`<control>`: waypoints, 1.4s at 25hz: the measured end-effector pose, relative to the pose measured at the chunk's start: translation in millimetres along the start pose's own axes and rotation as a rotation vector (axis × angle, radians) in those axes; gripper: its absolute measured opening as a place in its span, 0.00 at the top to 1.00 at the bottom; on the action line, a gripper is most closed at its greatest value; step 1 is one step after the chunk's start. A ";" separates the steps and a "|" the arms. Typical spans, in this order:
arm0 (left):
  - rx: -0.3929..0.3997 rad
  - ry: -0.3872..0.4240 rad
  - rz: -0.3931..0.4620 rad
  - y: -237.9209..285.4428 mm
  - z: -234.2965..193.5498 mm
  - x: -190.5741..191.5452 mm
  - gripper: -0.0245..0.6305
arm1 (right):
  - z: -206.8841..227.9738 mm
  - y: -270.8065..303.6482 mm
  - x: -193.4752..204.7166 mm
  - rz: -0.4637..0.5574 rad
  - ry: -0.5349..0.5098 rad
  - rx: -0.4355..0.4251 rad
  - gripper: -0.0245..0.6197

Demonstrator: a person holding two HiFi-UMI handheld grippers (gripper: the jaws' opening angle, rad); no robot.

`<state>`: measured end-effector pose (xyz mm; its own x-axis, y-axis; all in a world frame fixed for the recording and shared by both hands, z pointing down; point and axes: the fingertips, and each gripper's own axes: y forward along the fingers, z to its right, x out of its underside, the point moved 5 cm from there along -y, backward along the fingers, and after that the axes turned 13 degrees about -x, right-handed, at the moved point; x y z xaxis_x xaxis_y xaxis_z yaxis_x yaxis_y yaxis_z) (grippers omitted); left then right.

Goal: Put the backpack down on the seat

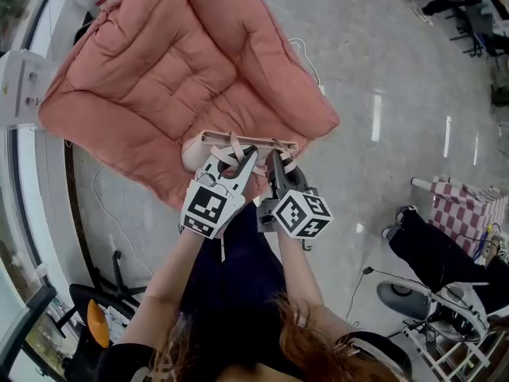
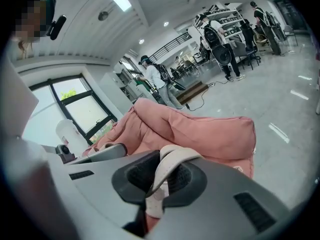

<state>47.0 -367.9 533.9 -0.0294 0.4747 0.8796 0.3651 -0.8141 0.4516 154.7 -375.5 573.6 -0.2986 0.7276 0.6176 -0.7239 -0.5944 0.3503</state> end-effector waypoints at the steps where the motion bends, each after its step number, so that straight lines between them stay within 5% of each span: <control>1: -0.002 0.002 -0.003 2.5 -2.0 1.4 0.94 | 1.6 2.7 0.8 -0.002 -0.004 0.000 0.89; 10: -0.058 0.071 -0.039 29.4 -22.7 16.6 0.93 | 17.3 34.1 0.3 -0.014 -0.036 0.004 0.89; 27: -0.148 0.039 -0.102 89.0 -78.9 52.5 0.93 | 49.0 104.7 15.9 -0.111 -0.137 0.034 0.89; 32: -0.155 -0.070 -0.187 98.5 -93.4 77.0 0.93 | 59.8 114.8 32.7 -0.173 -0.128 0.060 0.89; 35: -0.164 -0.152 -0.246 101.5 -94.5 91.5 0.93 | 70.0 113.4 45.9 -0.187 -0.034 0.068 0.89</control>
<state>-6.6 -438.7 674.3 0.0453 0.6979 0.7148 0.2090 -0.7063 0.6763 102.4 -433.5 691.0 -0.1406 0.8161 0.5605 -0.7208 -0.4725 0.5071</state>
